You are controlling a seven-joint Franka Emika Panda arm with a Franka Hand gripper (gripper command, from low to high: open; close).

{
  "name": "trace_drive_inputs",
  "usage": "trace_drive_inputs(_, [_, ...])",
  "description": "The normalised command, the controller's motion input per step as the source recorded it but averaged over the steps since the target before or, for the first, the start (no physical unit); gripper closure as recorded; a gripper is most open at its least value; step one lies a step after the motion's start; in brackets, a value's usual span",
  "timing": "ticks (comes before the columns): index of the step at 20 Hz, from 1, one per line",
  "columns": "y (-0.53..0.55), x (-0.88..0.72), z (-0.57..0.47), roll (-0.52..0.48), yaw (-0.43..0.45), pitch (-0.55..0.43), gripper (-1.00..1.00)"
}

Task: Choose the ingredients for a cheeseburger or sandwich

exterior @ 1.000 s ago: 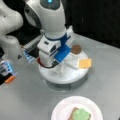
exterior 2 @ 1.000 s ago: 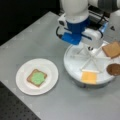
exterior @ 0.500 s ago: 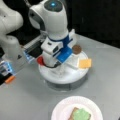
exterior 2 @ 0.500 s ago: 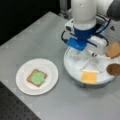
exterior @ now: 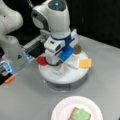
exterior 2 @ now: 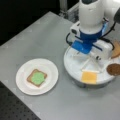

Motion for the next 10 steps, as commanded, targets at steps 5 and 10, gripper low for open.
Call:
trace_drive_inputs(5, [0.05, -0.21, -0.16, -0.263, 0.109, -0.117, -1.0])
trace_drive_inputs(10, [0.11, -0.18, -0.16, -0.191, 0.089, -0.149, -1.0])
